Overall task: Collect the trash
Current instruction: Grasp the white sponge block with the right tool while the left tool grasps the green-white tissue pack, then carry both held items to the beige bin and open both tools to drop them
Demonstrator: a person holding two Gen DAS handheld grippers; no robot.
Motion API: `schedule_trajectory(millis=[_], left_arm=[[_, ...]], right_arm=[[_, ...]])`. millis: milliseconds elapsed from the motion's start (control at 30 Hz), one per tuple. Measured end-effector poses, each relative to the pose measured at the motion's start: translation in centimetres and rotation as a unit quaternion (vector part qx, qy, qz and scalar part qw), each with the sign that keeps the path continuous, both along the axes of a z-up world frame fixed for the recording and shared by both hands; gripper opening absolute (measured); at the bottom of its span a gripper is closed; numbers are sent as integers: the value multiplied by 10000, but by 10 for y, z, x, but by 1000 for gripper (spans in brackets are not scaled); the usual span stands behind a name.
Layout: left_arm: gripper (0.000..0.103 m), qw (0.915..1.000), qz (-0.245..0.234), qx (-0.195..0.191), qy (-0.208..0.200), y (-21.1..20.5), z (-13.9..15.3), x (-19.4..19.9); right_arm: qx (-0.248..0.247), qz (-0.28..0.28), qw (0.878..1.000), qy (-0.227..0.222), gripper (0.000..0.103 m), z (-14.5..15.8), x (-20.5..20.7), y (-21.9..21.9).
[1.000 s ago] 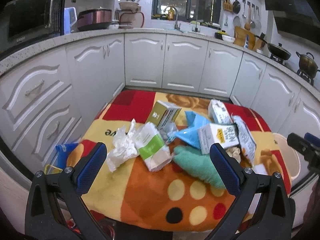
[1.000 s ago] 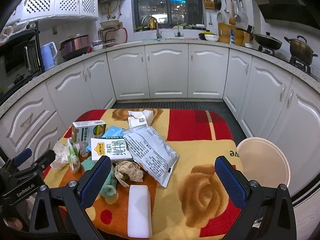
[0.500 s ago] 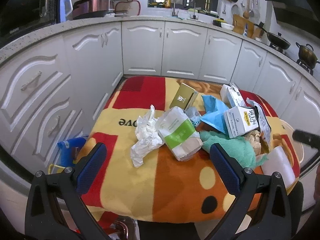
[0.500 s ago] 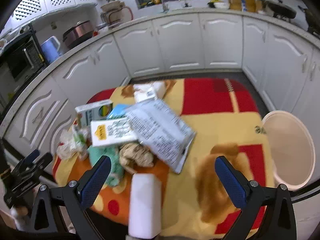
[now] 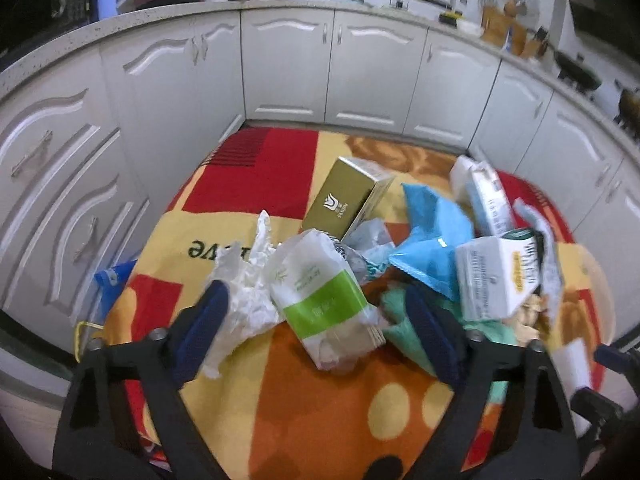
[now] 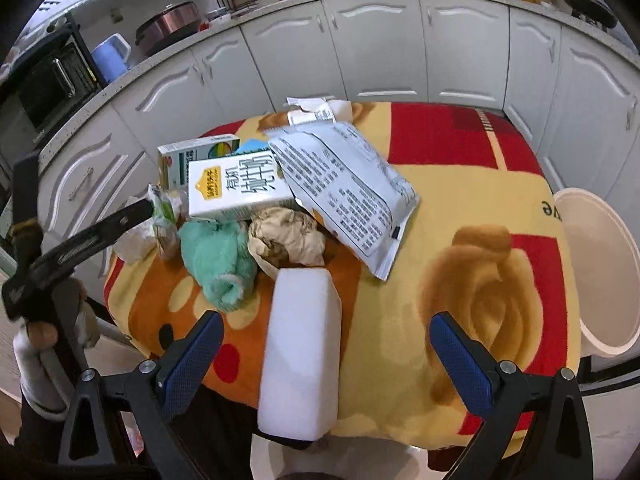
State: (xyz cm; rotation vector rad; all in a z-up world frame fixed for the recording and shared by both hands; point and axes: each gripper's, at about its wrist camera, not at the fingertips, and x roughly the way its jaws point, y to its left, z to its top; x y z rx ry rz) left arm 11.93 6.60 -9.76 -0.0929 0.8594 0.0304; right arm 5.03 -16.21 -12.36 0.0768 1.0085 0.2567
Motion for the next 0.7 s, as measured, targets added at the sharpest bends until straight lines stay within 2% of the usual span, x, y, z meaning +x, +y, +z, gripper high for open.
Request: schedule_trajectory(millis=[67, 133, 167, 233, 267, 300, 367, 433, 700], left_arm=[[67, 9998, 5, 7, 182, -1, -8, 9], [50, 9993, -17, -172, 337, 1, -15, 15], [46, 9989, -48, -307, 355, 3, -17, 16], [35, 9984, -119, -447, 321, 5, -17, 15], [32, 9985, -146, -432, 315, 6, -16, 14], [27, 9986, -185, -398, 297, 6, -14, 12], [19, 9986, -254, -384, 250, 6, -9, 7], [14, 9981, -348, -466, 215, 8, -2, 1], [13, 9949, -755, -666, -48, -1, 35, -28]], right_arm=[[78, 3, 10000, 49, 98, -5, 0, 0], [102, 56, 9998, 132, 93, -12, 2, 3], [93, 79, 9998, 159, 88, -14, 3, 4], [98, 96, 9996, 236, 67, -23, 5, 5], [153, 87, 9994, 298, 47, -27, 6, 4], [278, 76, 9988, 386, 35, -30, 7, 1], [430, 43, 9984, 373, 29, -30, 6, -3], [398, 76, 9990, 180, 28, -22, 4, -5], [381, 87, 9986, -361, 28, 12, -4, -19]])
